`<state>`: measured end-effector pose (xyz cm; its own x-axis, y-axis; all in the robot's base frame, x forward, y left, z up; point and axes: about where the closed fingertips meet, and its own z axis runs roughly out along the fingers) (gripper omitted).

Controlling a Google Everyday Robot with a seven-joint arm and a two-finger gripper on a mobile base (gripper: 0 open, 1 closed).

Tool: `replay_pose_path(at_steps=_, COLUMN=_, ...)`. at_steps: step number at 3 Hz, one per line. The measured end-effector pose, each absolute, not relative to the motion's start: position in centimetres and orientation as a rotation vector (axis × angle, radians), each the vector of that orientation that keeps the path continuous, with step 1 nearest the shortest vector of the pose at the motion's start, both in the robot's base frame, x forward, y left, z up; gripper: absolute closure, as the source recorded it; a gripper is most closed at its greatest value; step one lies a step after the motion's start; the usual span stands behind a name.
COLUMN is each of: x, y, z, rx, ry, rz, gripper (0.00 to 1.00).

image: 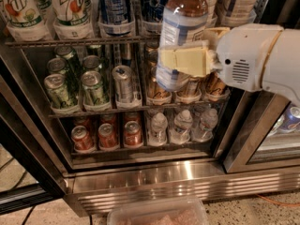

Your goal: Pick blue plastic bottle from top shelf of fridge

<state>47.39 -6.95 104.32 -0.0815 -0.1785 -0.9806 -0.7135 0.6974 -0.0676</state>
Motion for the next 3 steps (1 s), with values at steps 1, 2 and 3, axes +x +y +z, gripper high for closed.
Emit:
replay_pose_path(at_steps=1, x=45.4, y=-4.8, z=104.6, rx=-0.875, ry=1.608, rz=0.647, gripper=1.0)
replay_pose_path(at_steps=2, x=43.5, y=-2.9, z=104.5, rx=-0.983, ry=1.568, rz=0.741, gripper=1.0)
replay_pose_path(at_steps=3, x=43.1, y=-2.6, z=104.5, rx=-0.997, ry=1.566, rz=0.75, gripper=1.0)
